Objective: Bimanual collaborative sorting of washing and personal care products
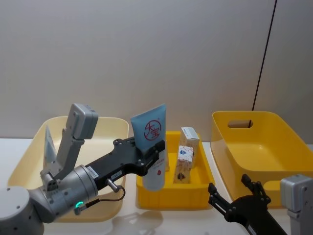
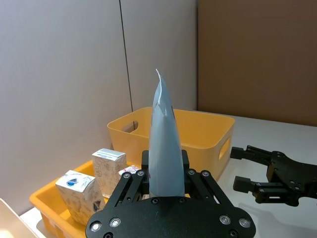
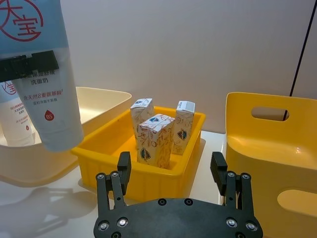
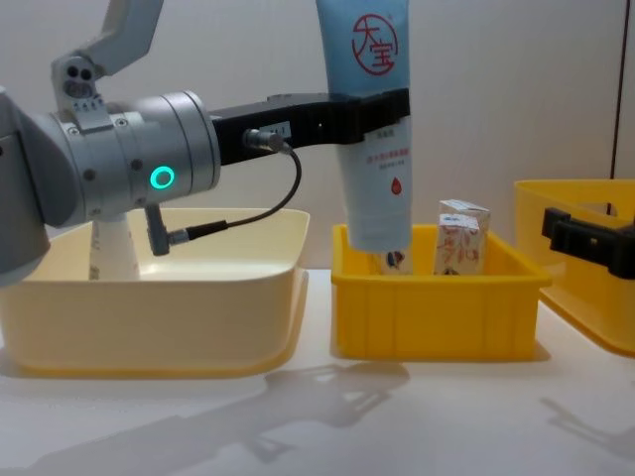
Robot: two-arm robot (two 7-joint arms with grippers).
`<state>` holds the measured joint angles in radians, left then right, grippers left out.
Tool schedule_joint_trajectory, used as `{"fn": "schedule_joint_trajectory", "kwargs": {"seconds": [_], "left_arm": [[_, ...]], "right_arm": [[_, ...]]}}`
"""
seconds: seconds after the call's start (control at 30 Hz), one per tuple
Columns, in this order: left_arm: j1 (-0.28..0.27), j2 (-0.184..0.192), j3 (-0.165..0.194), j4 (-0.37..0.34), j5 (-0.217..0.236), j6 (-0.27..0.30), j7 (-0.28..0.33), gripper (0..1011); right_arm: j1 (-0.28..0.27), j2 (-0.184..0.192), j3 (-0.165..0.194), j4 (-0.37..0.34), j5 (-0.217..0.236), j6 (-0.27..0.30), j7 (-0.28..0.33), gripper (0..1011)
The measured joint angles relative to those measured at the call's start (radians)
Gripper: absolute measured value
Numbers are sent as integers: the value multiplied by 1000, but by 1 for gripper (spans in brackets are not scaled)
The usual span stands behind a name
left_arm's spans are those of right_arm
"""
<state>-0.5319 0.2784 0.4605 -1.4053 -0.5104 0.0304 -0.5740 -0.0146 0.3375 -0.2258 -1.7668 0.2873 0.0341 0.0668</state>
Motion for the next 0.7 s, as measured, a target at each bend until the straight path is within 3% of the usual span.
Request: {"fn": "schedule_joint_trajectory", "kwargs": {"seconds": [0.4,0.7], "left_arm": [[1,3,14,-1,11,3,12,292],[2,4,18,-1,14,4,16,294]], "right_arm": [[14,10,-1,4,11,-5,43,1001],[42,37,-5,3,52,-8,147,1001]]}}
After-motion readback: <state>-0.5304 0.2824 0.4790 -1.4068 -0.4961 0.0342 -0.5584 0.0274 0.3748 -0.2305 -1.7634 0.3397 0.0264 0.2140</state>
